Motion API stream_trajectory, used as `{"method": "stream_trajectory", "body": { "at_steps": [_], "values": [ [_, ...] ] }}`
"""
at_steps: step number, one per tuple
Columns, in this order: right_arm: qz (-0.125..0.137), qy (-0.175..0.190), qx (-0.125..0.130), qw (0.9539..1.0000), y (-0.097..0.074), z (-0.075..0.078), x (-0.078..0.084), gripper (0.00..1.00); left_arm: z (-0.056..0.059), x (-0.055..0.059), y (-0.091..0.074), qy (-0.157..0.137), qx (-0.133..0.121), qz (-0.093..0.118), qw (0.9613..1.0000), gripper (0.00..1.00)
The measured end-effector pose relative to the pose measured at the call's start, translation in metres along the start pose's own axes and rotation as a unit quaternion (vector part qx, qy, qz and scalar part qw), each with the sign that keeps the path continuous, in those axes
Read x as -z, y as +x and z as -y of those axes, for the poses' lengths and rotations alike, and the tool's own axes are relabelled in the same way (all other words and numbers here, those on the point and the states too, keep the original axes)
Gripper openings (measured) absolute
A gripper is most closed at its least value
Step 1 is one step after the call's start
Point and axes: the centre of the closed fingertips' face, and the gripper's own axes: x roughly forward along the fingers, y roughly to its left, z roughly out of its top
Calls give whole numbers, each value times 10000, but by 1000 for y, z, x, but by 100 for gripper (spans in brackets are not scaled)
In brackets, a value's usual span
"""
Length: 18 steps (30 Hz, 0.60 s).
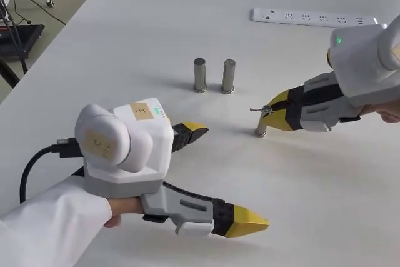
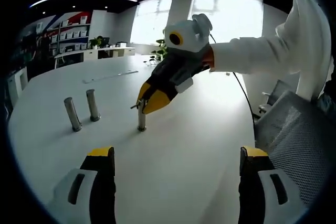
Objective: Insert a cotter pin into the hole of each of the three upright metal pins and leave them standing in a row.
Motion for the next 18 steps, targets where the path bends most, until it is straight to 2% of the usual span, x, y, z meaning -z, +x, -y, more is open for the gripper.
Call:
{"method": "stream_trajectory", "body": {
  "at_steps": [6, 8, 11, 16, 18],
  "values": [
    [34, 4, -8, 10000, 0, 2, 0, 5, -4, 4, 1, -63, -91, -100, 9999, 99],
    [171, 90, 12, 9998, -1, 3, -5, 5, -4, 5, 1, -59, -109, -118, 9999, 99],
    [274, 114, 104, 9995, -4, 6, -10, 13, -4, 6, 0, -54, -109, -153, 9998, 99],
    [241, 92, 220, 9994, -12, 8, -11, 14, -4, 3, -2, -50, -129, -124, 9998, 99],
    [403, 226, 341, 9983, -18, 7, -16, 18, -5, 0, -4, -80, -152, -77, 9998, 99]
  ]
}}
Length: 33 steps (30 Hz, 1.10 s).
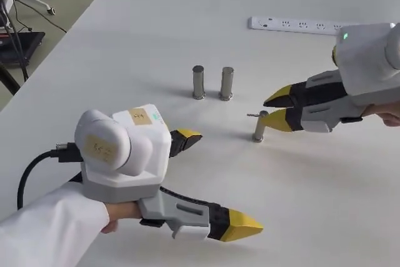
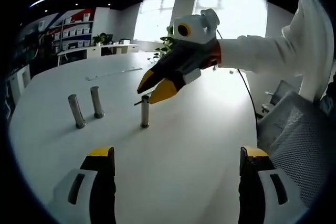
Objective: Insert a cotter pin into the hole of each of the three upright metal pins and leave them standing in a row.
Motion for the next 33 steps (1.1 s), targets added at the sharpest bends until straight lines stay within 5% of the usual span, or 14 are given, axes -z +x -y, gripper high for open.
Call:
{"method": "stream_trajectory", "body": {
  "at_steps": [5, 8, 14, 22, 26, 33],
  "values": [
    [214, 150, 203, 9995, -15, -4, -9, 24, -1, -5, -3, -72, -12, 76, 9999, 99],
    [359, 240, 305, 9986, -26, -8, -14, 28, -2, -1, -5, 109, -49, -118, 9999, 99],
    [396, 355, 478, 9974, -48, -25, -9, 42, -2, -8, -11, 176, -69, -78, 9998, 99],
    [491, 998, 909, 9896, -69, -34, 21, 51, -6, -22, -19, -148, -119, 221, 9996, 99],
    [487, 1323, 1163, 9832, -84, -38, 36, 59, -6, -19, -21, -211, -153, 217, 9994, 99],
    [464, 1627, 1224, 9780, -98, -48, 55, 74, -7, -15, -25, -354, -186, 217, 9990, 99]
  ]
}}
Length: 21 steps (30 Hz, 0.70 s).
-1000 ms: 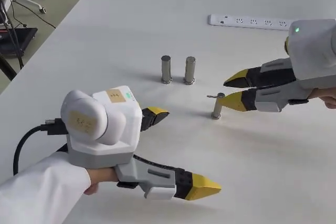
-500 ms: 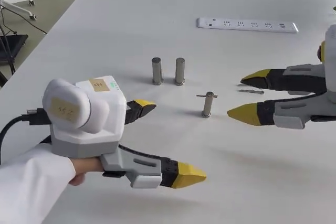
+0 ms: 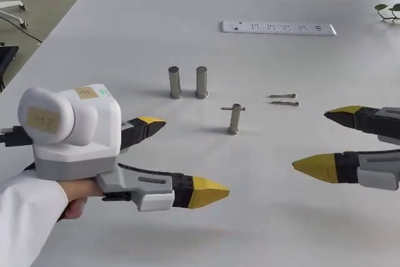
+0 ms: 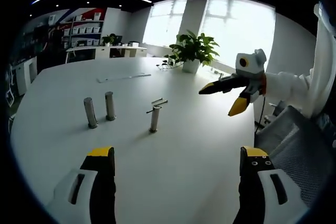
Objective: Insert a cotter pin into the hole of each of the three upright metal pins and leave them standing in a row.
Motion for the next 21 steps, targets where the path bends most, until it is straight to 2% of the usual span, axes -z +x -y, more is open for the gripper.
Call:
{"method": "stream_trajectory", "body": {
  "at_steps": [4, 7, 14, 16, 17, 21],
  "values": [
    [-30, 141, 91, 9999, -5, 1, 5, 82, -2, -2, -5, -47, -17, 33, 10000, 99],
    [-26, 306, 234, 9993, -6, 4, 8, 93, -6, -4, -9, -86, -73, 83, 9999, 99],
    [-42, 462, 366, 9983, -10, 5, 11, 98, -18, -6, -17, -120, -198, 100, 9997, 99],
    [46, 525, 392, 9978, -10, 5, 8, 98, -23, -7, -18, -108, -267, 107, 9995, 99],
    [100, 573, 373, 9976, -10, 4, 6, 98, -27, -8, -18, -87, -310, 107, 9994, 99],
    [49, 550, 368, 9978, -12, 3, 5, 98, -38, -17, -17, 109, -348, 189, 9992, 99]
  ]
}}
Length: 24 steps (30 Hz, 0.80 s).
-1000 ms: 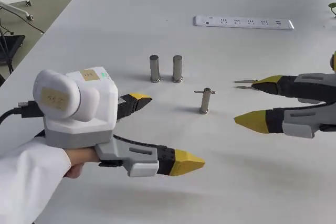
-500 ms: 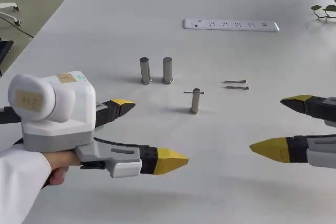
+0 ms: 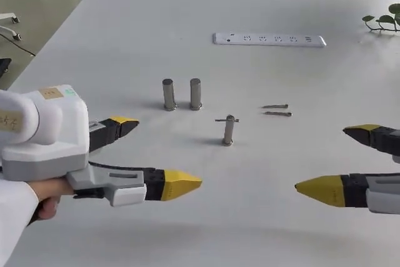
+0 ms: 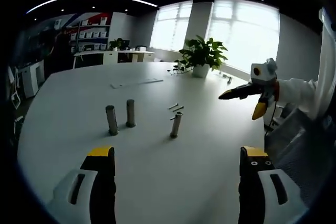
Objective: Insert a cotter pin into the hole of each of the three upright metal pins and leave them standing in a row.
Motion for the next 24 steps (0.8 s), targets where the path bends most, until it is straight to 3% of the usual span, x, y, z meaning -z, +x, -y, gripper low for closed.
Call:
{"method": "stream_trajectory", "body": {
  "at_steps": [3, 7, 9, 12, 14, 20, 24],
  "values": [
    [12, 28, 4, 10000, -1, 0, -2, 98, -13, -8, 5, 52, -60, 84, 9999, 99],
    [215, 130, 19, 9997, -6, -1, -13, 98, -40, -17, 17, -50, -224, 224, 9995, 91],
    [229, 99, 33, 9997, -7, -1, -15, 98, -52, -18, 20, -125, -317, 199, 9992, 91],
    [313, 129, 18, 9994, -10, -2, -19, 98, -72, -24, 26, -473, -426, 401, 9972, 86],
    [363, 177, 3, 9992, -11, -2, -22, 98, -84, -27, 29, -475, -520, 469, 9964, 84],
    [373, 184, 83, 9991, -15, 2, -23, 98, -110, -27, 43, -280, -689, 291, 9968, 76],
    [327, 193, 110, 9992, -16, 4, -19, 98, -116, -24, 54, -101, -655, 73, 9978, 65]
  ]
}}
